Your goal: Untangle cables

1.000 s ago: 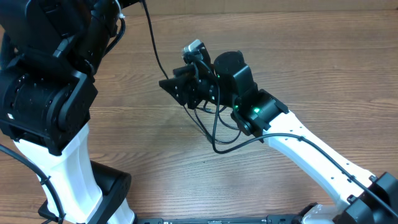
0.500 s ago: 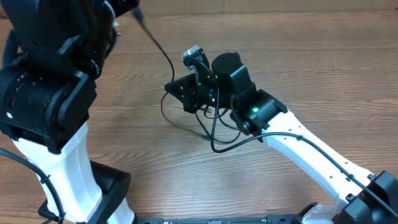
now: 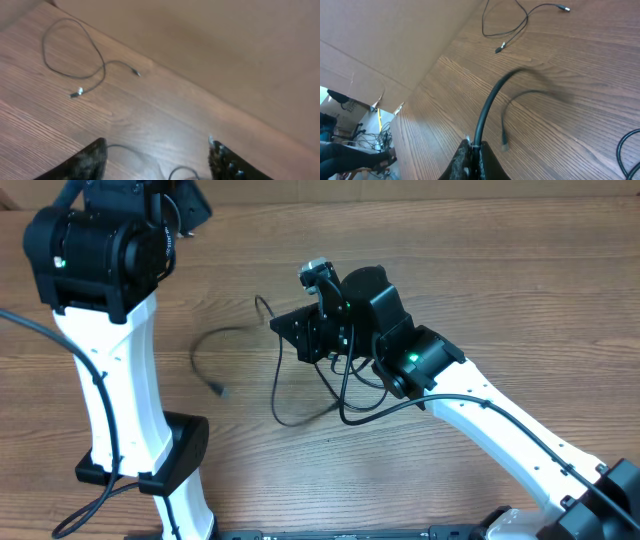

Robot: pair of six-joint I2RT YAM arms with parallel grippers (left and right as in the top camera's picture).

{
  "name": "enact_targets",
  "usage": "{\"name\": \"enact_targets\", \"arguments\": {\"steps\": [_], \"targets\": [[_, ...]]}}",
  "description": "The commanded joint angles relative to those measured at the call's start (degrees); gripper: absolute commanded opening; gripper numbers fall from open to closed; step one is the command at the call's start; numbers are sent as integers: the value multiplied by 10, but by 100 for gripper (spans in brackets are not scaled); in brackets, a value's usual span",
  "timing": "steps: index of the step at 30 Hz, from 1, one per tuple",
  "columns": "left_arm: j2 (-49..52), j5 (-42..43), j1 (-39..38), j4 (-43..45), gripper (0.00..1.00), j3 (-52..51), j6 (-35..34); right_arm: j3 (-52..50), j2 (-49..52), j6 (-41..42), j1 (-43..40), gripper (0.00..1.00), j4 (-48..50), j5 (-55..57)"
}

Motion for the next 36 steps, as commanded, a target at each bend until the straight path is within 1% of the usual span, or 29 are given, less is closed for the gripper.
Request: {"name": "enact_targets", "arguments": {"steps": [1, 2, 3, 4, 5, 8, 10, 12, 15, 16, 19, 23, 27, 28, 30, 31, 32, 33, 35, 36], "targets": [[11, 151, 2, -3, 72, 0, 38, 4, -22, -2, 1, 4, 4, 10], [11, 226, 2, -4, 55, 0, 41, 4, -22, -2, 1, 4, 10, 10], [11, 261, 2, -4, 48, 0, 41, 4, -22, -2, 1, 4, 20, 10], [11, 295, 2, -4, 46, 0, 41, 4, -22, -2, 1, 4, 37, 10], [12, 299, 2, -3, 49, 0, 41, 4, -22, -2, 1, 4, 51, 10], [14, 304, 2, -4, 49, -1, 43, 4, -22, 0, 1, 4, 102, 11], [14, 324, 2, -4, 53, -5, 43, 4, -22, 3, 1, 4, 135, 11], [14, 337, 1, -4, 40, -14, 43, 4, -22, 4, 1, 4, 172, 11], [14, 340, -2, -4, 39, -31, 43, 4, -22, 23, 1, 4, 194, 25], [14, 349, -6, -4, 37, -43, 43, 4, -22, 33, 1, 4, 197, 45], [14, 361, -15, -4, 41, -66, 36, 4, -22, 32, 1, 4, 197, 80], [14, 361, -17, -4, 40, -86, 36, 4, -22, 33, 1, 4, 201, 116], [14, 361, -17, -4, 41, -86, 37, 4, -22, 33, 1, 4, 205, 134], [14, 361, -17, -4, 40, -87, 41, 4, -22, 33, 1, 4, 205, 139], [14, 353, -16, -4, 26, -87, 45, 4, -22, 33, 1, 4, 205, 146], [14, 349, -16, -4, 26, -87, 45, 4, -22, 33, 1, 4, 205, 147], [14, 339, -16, -3, 30, -87, 45, 4, -22, 34, 1, 4, 205, 153], [15, 328, -16, -4, 37, -87, 45, 4, -22, 35, 1, 4, 205, 161], [15, 312, -16, -4, 41, -87, 45, 4, -22, 35, 1, 4, 205, 179], [15, 313, -16, -4, 42, -87, 44, 4, -22, 34, 1, 4, 205, 182]]}}
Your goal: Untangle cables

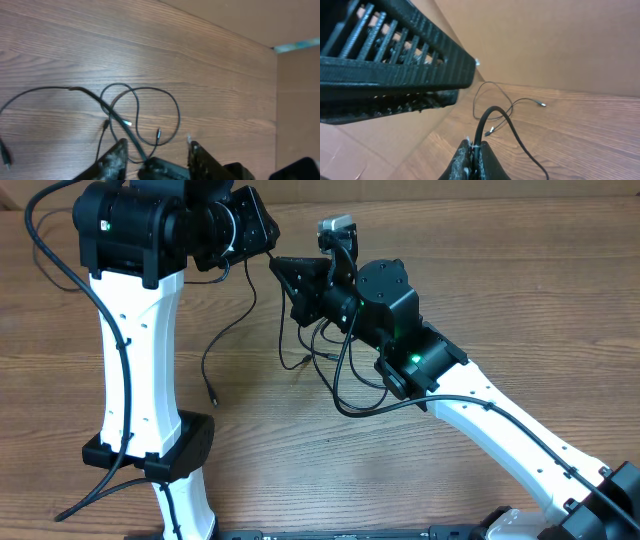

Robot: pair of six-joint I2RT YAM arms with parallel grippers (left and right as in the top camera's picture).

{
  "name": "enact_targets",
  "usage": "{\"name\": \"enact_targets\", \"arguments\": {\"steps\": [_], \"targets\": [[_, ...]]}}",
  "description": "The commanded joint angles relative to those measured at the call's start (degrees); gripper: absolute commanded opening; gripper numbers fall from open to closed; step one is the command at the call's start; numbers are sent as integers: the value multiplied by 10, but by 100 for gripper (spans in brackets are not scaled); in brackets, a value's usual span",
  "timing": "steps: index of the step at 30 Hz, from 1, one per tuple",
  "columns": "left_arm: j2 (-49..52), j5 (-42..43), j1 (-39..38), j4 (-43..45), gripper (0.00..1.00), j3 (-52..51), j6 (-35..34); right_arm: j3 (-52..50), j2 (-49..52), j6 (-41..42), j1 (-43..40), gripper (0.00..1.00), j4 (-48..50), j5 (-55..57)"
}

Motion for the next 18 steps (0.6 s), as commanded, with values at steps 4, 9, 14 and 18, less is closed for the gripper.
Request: {"name": "enact_targets", "arguments": {"steps": [4, 9, 14, 18], "targets": [[3, -6, -5, -1, 41, -11, 6, 4, -17, 3, 1, 4, 6, 31], [4, -31, -7, -1, 38, -75, -22, 4, -17, 19, 1, 4, 21, 30], [4, -29, -7, 27, 41, -110, -40, 4, -17, 19, 1, 4, 12, 22], [4, 6, -7, 52, 42, -110, -40, 4, -17, 19, 1, 4, 4, 22]]}}
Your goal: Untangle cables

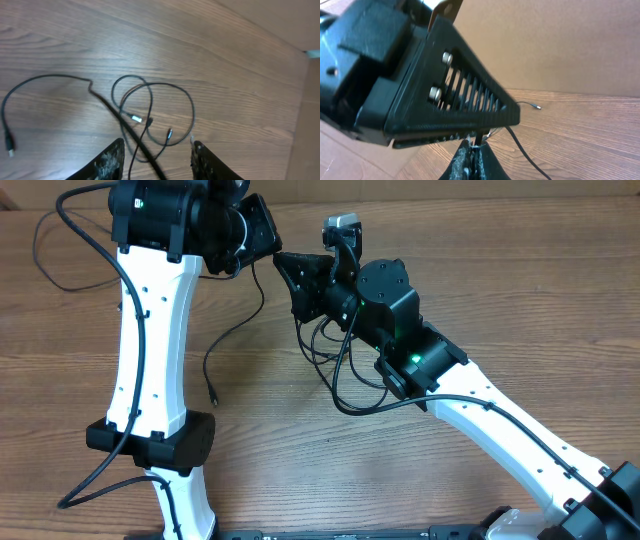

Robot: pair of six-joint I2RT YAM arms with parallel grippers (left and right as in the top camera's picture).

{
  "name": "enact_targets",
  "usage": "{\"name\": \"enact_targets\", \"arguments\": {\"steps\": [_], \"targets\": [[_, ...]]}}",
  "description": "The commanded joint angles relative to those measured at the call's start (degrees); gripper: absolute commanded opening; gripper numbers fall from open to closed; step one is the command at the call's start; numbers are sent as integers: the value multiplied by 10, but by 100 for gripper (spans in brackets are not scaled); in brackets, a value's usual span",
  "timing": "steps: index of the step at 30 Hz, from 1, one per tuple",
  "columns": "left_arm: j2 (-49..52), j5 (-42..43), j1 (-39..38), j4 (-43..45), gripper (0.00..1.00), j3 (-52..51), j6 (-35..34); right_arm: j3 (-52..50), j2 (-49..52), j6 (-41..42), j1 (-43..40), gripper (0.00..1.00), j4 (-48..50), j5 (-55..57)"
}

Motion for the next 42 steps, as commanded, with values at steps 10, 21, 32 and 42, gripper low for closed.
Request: {"name": "enact_targets", "arguments": {"steps": [10, 21, 32, 42], "targets": [[0, 57, -3, 11, 20, -3, -17, 4, -17, 4, 1, 4, 0, 3], [-2, 26, -2, 43, 4, 31, -10, 4, -17, 4, 1, 5, -71, 61], [-2, -159, 49, -28, 4, 131, -37, 4, -16, 4, 1, 100, -281, 307], [1, -70, 274, -35, 4, 117, -107, 4, -16, 4, 1, 100, -365, 325]]}}
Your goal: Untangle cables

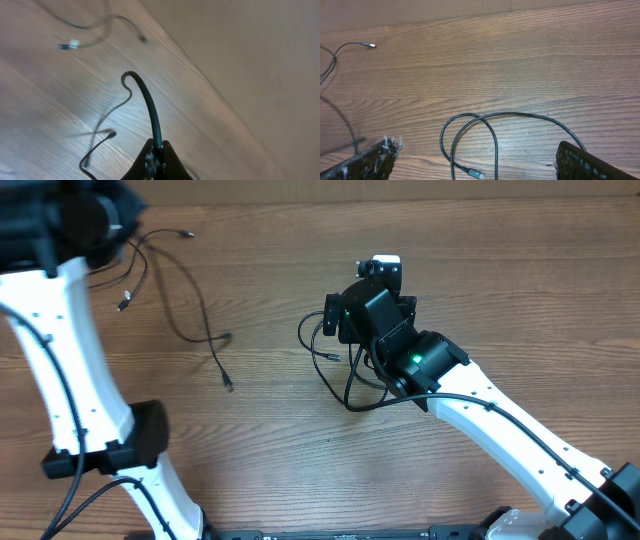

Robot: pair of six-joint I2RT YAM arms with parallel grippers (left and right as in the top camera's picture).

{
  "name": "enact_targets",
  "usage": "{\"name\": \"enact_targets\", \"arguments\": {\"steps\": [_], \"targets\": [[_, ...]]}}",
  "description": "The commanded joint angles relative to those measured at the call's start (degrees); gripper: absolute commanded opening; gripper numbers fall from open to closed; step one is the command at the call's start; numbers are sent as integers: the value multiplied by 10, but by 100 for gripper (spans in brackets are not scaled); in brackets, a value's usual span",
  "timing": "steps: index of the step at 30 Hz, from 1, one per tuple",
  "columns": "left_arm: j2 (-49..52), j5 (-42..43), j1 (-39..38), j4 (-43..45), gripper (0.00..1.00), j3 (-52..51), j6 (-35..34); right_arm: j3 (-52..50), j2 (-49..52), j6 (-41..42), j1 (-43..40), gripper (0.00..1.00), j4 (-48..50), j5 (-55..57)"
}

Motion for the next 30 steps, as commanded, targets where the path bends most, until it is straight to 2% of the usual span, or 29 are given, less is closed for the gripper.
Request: {"name": "enact_targets", "arguments": {"steps": [1, 4, 9, 12, 17, 20, 25, 27, 30], "targets": [[-1, 15, 67, -2, 4, -12, -44, 4, -14, 2, 1, 100, 0, 15], [0, 14, 120, 4, 4, -40, -83, 4, -14, 2, 1, 100, 0, 15], [1, 13, 190, 34, 4, -102, -106, 4, -14, 2, 1, 100, 0, 15], [1, 10, 224, 44, 4, -143, -167, 4, -14, 2, 1, 100, 0, 15], [1, -32, 264, 146, 5, -213, -168, 4, -14, 2, 1, 100, 0, 15], [2, -32, 274, 217, 4, -258, -134, 4, -14, 2, 1, 100, 0, 15], [2, -41, 275, 370, 4, -372, -3, 4, -14, 2, 1, 100, 0, 15], [2, -79, 275, 398, 4, -403, 4, 4, -14, 2, 1, 100, 0, 15], [2, -179, 276, 468, 4, -453, 21, 4, -14, 2, 1, 100, 0, 15]]}}
